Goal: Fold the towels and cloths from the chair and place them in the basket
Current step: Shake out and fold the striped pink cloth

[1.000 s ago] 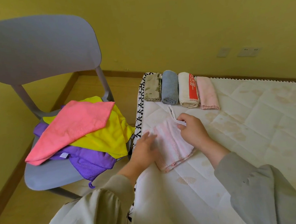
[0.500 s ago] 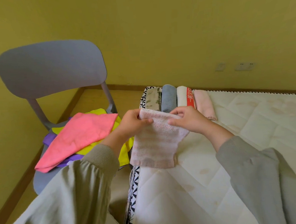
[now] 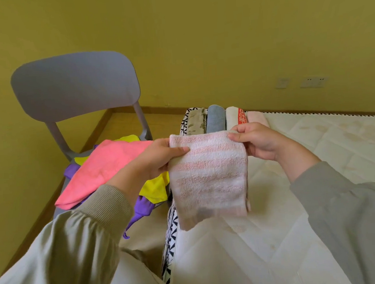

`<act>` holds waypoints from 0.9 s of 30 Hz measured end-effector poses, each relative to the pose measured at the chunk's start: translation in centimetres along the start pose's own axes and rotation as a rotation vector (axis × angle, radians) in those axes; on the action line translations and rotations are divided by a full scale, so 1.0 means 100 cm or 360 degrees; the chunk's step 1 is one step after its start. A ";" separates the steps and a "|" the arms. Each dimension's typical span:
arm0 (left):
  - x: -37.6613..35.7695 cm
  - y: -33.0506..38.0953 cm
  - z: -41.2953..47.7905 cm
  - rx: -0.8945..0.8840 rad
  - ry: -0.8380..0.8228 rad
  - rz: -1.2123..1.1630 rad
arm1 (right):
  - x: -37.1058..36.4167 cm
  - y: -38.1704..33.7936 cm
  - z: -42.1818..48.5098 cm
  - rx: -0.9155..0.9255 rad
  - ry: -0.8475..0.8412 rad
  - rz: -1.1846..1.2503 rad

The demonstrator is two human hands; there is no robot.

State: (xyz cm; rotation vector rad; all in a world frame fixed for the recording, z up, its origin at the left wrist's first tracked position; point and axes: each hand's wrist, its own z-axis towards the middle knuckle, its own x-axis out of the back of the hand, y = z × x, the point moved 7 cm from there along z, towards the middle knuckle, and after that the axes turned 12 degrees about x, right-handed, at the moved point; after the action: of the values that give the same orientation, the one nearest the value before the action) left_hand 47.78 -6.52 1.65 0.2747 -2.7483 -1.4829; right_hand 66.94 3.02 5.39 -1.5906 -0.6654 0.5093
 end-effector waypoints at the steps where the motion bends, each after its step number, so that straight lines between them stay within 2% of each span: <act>1: 0.000 -0.005 0.004 0.0051 -0.0011 -0.0046 | 0.002 0.003 0.001 -0.0033 0.0005 -0.0051; 2: 0.000 -0.009 0.008 0.0089 0.0023 -0.0061 | 0.004 0.009 0.003 -0.0056 0.0031 -0.0128; 4: 0.007 -0.020 0.021 0.0095 0.0302 0.0116 | 0.011 0.029 0.012 -0.0072 0.0167 -0.0344; 7: 0.018 -0.036 0.032 0.0082 0.0769 0.0849 | 0.024 0.070 0.020 -0.0062 0.0364 -0.0840; 8: 0.020 -0.046 0.036 0.0137 0.0822 0.1040 | 0.028 0.085 0.020 -0.0104 0.0411 -0.0950; 10: 0.027 -0.070 0.044 0.0303 0.0823 0.1174 | 0.035 0.115 0.014 -0.0289 0.0511 -0.0945; 13: 0.033 -0.102 0.055 0.0529 0.0739 0.0877 | 0.032 0.154 -0.002 -0.0663 0.0596 -0.0593; 15: 0.030 -0.120 0.061 0.0654 0.0701 0.0635 | 0.023 0.173 -0.012 -0.0795 0.0612 -0.0293; 19: 0.023 -0.149 0.070 0.0764 0.0642 0.0138 | 0.004 0.190 -0.016 -0.0894 0.0594 -0.0037; 23: 0.029 -0.152 0.080 0.0732 0.0678 -0.0074 | -0.011 0.195 -0.008 -0.0942 0.0560 0.0218; 27: 0.031 -0.155 0.084 0.0766 0.0574 -0.0236 | -0.016 0.200 -0.004 -0.1003 0.0543 0.0339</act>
State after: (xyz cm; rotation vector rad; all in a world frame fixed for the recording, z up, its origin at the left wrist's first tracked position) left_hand 46.30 -8.38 -16.12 0.6851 -2.7729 -0.6710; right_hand 68.53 0.44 -14.49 -2.2943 -0.4118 0.1688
